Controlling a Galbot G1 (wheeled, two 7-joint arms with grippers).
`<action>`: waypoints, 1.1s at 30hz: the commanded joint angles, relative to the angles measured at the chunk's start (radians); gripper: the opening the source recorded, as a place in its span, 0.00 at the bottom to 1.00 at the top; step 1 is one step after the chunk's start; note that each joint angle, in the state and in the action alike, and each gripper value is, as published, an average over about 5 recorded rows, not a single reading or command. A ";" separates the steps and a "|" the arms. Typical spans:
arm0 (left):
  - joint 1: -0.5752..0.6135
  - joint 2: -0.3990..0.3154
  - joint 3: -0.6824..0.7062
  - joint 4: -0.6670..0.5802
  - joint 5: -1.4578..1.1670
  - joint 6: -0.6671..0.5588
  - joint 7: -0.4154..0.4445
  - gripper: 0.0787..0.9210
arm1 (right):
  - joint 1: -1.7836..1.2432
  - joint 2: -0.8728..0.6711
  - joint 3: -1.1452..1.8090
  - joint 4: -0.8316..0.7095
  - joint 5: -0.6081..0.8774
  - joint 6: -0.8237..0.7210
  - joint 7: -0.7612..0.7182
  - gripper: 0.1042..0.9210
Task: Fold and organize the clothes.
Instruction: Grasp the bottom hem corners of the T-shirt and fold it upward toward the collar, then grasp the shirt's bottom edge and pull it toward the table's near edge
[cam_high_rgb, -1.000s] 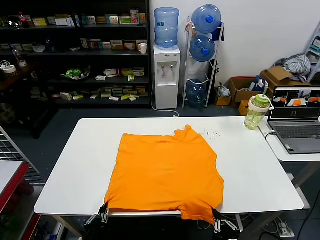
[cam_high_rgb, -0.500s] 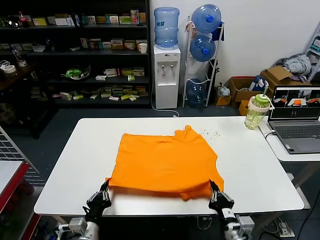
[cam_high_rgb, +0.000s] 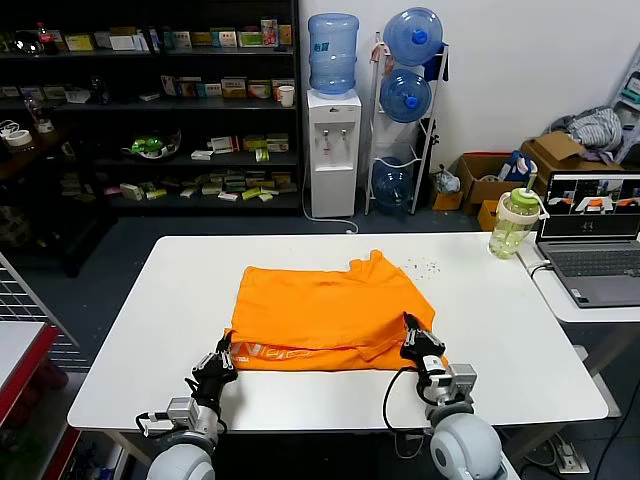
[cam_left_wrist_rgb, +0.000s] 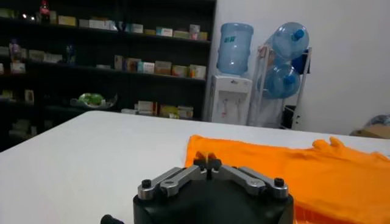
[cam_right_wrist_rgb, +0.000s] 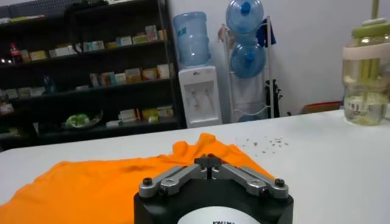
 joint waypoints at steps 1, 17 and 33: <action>-0.074 -0.003 0.025 0.072 0.015 -0.005 0.002 0.12 | 0.092 0.000 -0.025 -0.078 -0.011 -0.018 -0.027 0.17; 0.153 0.058 -0.029 -0.056 -0.056 0.087 0.005 0.67 | -0.196 -0.145 0.108 -0.009 -0.043 -0.043 -0.108 0.73; 0.122 0.053 -0.016 -0.062 -0.082 0.115 0.008 0.88 | -0.197 -0.136 0.098 0.000 0.036 -0.107 -0.111 0.88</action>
